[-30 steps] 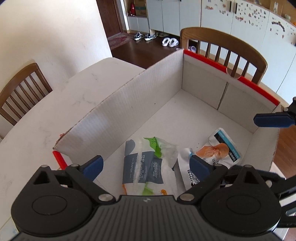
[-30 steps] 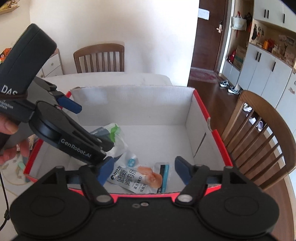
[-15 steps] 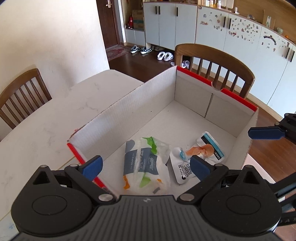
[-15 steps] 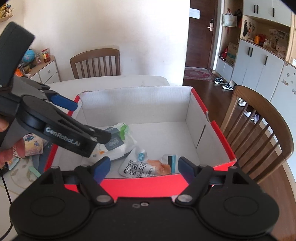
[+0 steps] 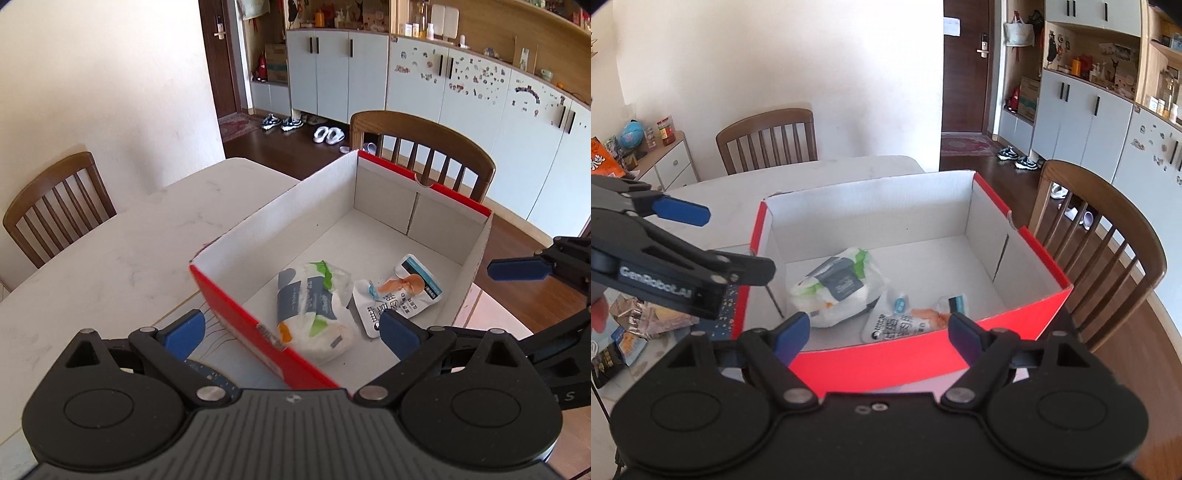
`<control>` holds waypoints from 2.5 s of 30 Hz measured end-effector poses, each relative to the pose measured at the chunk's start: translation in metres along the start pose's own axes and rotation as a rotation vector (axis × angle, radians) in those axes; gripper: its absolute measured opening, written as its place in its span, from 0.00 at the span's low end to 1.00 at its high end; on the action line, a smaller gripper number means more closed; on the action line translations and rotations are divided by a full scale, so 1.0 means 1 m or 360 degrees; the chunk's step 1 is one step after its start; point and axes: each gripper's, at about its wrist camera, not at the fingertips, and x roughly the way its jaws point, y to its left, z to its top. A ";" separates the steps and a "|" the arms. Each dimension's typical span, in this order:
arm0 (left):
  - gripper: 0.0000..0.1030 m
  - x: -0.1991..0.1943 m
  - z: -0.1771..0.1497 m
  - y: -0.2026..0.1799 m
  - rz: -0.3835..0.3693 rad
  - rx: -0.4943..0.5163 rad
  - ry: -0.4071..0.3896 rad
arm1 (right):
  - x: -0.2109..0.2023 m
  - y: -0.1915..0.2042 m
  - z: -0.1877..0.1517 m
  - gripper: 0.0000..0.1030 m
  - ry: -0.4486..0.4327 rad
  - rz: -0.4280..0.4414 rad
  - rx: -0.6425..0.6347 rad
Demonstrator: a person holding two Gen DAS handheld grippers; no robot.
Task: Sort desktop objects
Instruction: 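Withdraw both tools from the box back over the placemat, then grasp the black sesame bag with the left tool while the right tool grasps the teal stick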
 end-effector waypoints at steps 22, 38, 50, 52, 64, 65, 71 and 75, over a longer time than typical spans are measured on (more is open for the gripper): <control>0.98 -0.070 -0.052 0.053 0.0014 -0.0095 -0.0133 | -0.013 0.085 -0.013 0.80 -0.0003 -0.0006 -0.0007; 0.98 -0.107 -0.092 0.096 0.0101 -0.0178 -0.0195 | -0.008 0.136 -0.017 0.80 -0.0007 0.0061 -0.0067; 0.98 -0.121 -0.142 0.137 0.0184 -0.0264 -0.0234 | 0.006 0.171 -0.025 0.80 0.0011 0.0117 -0.0115; 0.98 -0.123 -0.152 0.144 0.0202 -0.0293 -0.0234 | 0.009 0.178 -0.026 0.80 0.0011 0.0118 -0.0143; 0.98 -0.118 -0.201 0.175 0.0246 -0.0444 -0.0173 | 0.025 0.201 -0.030 0.80 0.0029 0.0161 -0.0224; 0.98 -0.117 -0.205 0.177 0.0250 -0.0450 -0.0167 | 0.026 0.202 -0.030 0.80 0.0034 0.0163 -0.0226; 0.98 -0.111 -0.222 0.178 0.0252 -0.0466 -0.0133 | 0.036 0.207 -0.036 0.80 0.0075 0.0174 -0.0245; 0.98 -0.104 -0.231 0.175 0.0247 -0.0455 -0.0100 | 0.042 0.208 -0.041 0.80 0.0099 0.0171 -0.0257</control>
